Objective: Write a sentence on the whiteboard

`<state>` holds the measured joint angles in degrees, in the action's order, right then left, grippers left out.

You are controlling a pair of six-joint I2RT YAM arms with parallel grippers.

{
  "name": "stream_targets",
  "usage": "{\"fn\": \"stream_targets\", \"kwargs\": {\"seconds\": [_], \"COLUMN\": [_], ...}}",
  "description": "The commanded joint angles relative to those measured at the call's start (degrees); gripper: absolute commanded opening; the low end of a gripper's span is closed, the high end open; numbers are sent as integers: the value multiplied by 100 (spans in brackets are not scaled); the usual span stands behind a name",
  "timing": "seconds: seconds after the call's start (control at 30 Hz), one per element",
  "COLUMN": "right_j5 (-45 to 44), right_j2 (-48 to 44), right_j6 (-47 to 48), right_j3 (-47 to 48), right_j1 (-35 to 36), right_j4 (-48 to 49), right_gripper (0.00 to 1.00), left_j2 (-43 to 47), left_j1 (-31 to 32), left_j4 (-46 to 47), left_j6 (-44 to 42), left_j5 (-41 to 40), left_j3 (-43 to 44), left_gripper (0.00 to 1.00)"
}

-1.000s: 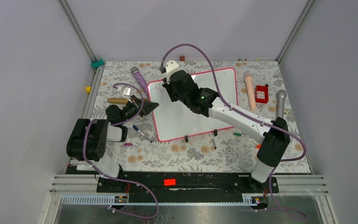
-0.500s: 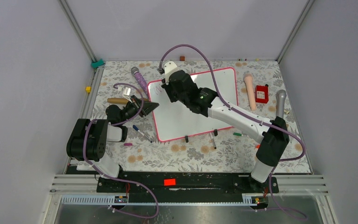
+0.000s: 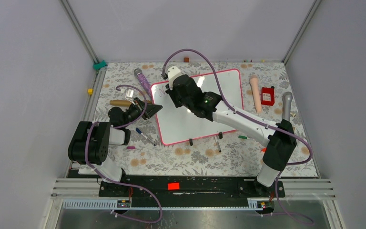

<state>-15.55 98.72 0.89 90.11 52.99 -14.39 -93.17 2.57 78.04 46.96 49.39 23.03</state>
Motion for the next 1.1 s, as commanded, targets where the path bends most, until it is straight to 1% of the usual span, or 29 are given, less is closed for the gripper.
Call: {"fn": "stream_targets", "kwargs": {"seconds": [0.0, 0.27, 0.67, 1.07], "right_j5": [-505, -674, -540, -480], "right_j2": [-122, 52, 242, -139], "right_j6": [149, 182, 230, 122], "right_j3": [-7, 262, 575, 49], "right_j1": [1, 1, 1, 1], "right_j4": [3, 6, -77, -84], "right_gripper": [0, 0, 0, 0], "left_j2": [78, 91, 94, 107], "left_j1": [75, 77, 82, 81], "left_j4": [273, 251, 251, 238], "left_j6": [-416, -440, -451, -451], "left_j5": [82, 88, 86, 80], "left_j3": [26, 18, 22, 11], "left_gripper": [0, 0, 0, 0]}}
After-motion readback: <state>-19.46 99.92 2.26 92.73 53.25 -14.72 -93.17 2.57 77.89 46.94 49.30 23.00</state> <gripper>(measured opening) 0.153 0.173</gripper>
